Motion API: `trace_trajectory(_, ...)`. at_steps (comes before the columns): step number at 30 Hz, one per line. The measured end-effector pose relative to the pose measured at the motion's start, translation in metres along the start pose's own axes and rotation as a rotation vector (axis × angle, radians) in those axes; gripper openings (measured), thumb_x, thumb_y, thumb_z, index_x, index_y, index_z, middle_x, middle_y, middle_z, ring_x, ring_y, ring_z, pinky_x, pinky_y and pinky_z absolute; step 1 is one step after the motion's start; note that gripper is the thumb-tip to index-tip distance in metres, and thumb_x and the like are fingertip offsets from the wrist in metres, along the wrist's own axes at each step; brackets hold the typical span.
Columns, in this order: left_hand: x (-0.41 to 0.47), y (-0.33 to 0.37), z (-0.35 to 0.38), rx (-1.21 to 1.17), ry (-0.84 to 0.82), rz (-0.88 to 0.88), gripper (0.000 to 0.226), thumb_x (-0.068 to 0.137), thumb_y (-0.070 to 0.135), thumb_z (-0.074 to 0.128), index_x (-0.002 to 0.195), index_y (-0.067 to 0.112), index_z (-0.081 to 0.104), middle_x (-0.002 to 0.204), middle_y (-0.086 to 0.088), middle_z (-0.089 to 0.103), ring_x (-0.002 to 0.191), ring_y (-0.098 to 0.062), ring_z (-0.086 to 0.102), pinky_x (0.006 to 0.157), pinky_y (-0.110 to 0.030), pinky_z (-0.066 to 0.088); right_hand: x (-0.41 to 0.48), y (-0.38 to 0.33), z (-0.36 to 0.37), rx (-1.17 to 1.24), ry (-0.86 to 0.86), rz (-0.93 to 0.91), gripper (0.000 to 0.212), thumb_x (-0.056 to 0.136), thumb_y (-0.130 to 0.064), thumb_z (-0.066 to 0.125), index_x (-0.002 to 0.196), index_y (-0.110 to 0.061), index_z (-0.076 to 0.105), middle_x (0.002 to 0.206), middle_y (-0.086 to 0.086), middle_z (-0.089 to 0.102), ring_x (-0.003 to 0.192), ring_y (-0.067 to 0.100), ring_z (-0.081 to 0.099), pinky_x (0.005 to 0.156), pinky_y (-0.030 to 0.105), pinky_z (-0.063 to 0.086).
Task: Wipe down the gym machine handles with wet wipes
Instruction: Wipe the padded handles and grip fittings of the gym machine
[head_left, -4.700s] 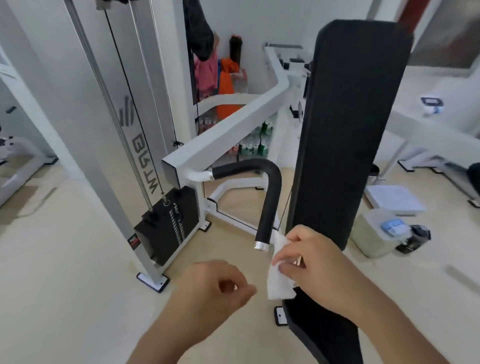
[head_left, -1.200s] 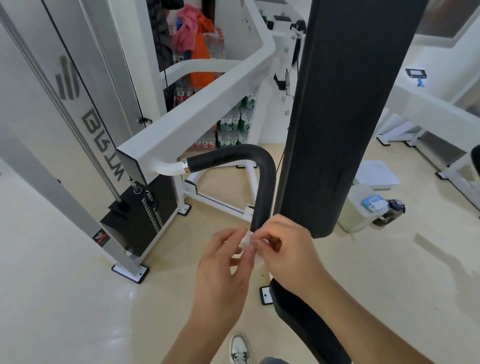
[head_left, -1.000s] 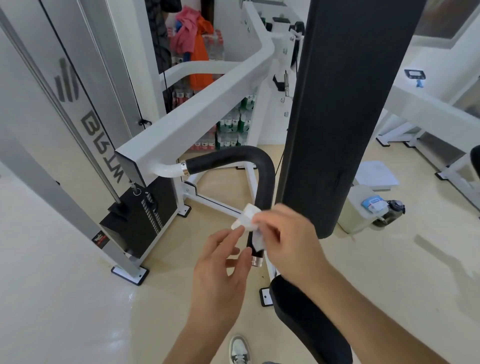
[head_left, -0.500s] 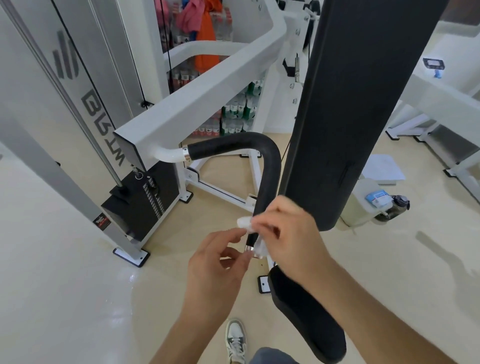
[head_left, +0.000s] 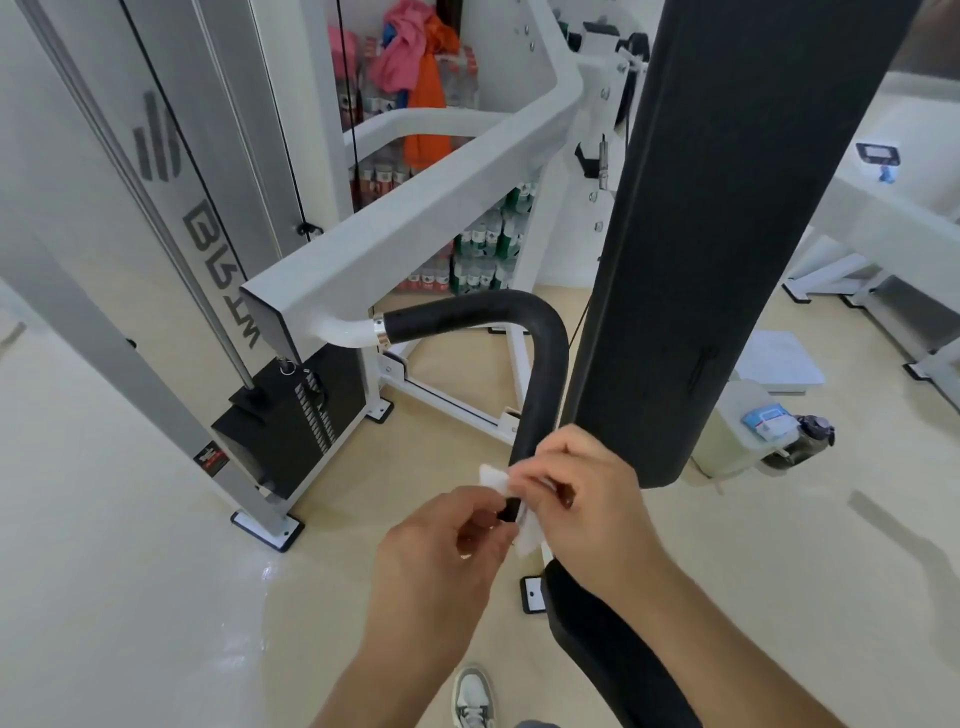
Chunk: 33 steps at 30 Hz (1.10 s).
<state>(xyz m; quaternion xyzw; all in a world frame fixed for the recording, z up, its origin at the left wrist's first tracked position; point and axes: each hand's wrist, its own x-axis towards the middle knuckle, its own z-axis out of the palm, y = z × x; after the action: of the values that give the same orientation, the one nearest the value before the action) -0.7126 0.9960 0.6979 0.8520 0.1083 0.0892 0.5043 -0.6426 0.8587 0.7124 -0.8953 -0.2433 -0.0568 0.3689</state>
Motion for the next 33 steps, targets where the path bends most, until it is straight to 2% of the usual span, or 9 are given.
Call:
trace_trajectory(3,0.003,0.002,0.001,0.074,0.011,0.028,0.020,0.073,0.025,0.078,0.085,0.036,0.066,0.071,0.014,0.064,0.068,-0.003,0.062,0.065,-0.029,0.053,0.026,0.007,-0.004,0.036,0.186,0.072,0.007,0.082,-0.005,0.069,0.081,-0.011,0.075,0.081,-0.006,0.056,0.072,0.007,0.054,0.063,0.012,0.043)
trace_trajectory(8,0.006,0.016,-0.006,0.156,-0.083,0.034,0.044,0.075,0.035,0.076,0.104,0.048,0.045,0.070,0.016,0.063,0.068,0.000,0.061,0.066,-0.025,0.053,-0.005,-0.007,0.002,0.040,0.010,0.021,0.009,0.083,-0.008,0.070,0.082,-0.015,0.074,0.083,-0.010,0.052,0.073,0.004,0.054,0.064,0.013,0.045)
trace_trajectory(13,0.015,0.029,-0.014,0.217,-0.219,-0.034,0.061,0.081,0.034,0.071,0.116,0.061,0.028,0.073,0.014,0.061,0.070,-0.001,0.061,0.069,-0.027,0.055,0.046,0.003,-0.010,-0.029,0.188,0.138,0.010,0.085,-0.014,0.065,0.076,-0.017,0.070,0.081,-0.010,0.048,0.070,0.001,0.049,0.066,0.013,0.041)
trace_trajectory(16,0.017,0.030,-0.016,0.305,-0.226,0.036,0.059,0.086,0.034,0.062,0.131,0.055,0.030,0.079,0.015,0.062,0.073,-0.001,0.060,0.069,-0.019,0.049,0.008,-0.016,0.012,-0.096,0.021,0.040,0.014,0.084,-0.015,0.063,0.070,-0.014,0.065,0.075,-0.011,0.043,0.060,-0.001,0.043,0.057,0.012,0.034)
trace_trajectory(18,0.019,0.026,-0.015,0.319,-0.206,0.070,0.055,0.089,0.031,0.056,0.135,0.048,0.034,0.079,0.014,0.063,0.071,-0.003,0.058,0.065,-0.018,0.047,0.014,-0.014,0.011,-0.125,0.021,0.003,0.017,0.085,-0.019,0.060,0.070,-0.014,0.066,0.075,-0.009,0.043,0.057,-0.001,0.041,0.056,0.010,0.031)
trace_trajectory(22,0.023,0.024,-0.011,0.227,-0.156,0.093,0.049,0.091,0.025,0.055,0.135,0.042,0.040,0.097,0.020,0.058,0.079,0.000,0.058,0.072,-0.021,0.051,0.055,0.002,-0.009,-0.122,0.147,0.042,0.012,0.090,-0.016,0.062,0.090,-0.012,0.073,0.086,-0.003,0.052,0.069,0.006,0.052,0.064,0.018,0.045)
trace_trajectory(26,0.038,0.016,0.004,0.219,0.039,0.251,0.039,0.093,0.020,0.056,0.131,0.029,0.053,0.114,0.015,0.061,0.087,-0.001,0.059,0.073,-0.015,0.050,0.023,0.002,0.002,-0.022,0.071,0.015,0.017,0.093,-0.016,0.056,0.104,-0.014,0.068,0.095,-0.007,0.043,0.078,0.005,0.050,0.070,0.014,0.046)
trace_trajectory(29,0.047,0.011,0.018,0.205,0.091,0.285,0.027,0.088,0.023,0.061,0.114,0.023,0.067,0.105,0.009,0.070,0.087,-0.004,0.063,0.073,-0.012,0.046,0.013,0.010,0.003,0.227,0.078,0.162,0.029,0.093,-0.014,0.057,0.121,-0.020,0.058,0.102,-0.009,0.046,0.093,0.008,0.056,0.078,0.017,0.050)
trace_trajectory(33,0.058,0.013,0.020,0.061,0.155,0.155,0.015,0.083,0.014,0.069,0.090,0.025,0.076,0.081,0.020,0.069,0.081,0.005,0.061,0.068,-0.004,0.043,0.007,0.012,-0.002,0.333,0.168,0.210,0.022,0.085,-0.012,0.067,0.104,-0.023,0.065,0.093,-0.010,0.061,0.085,0.012,0.062,0.071,0.023,0.054)
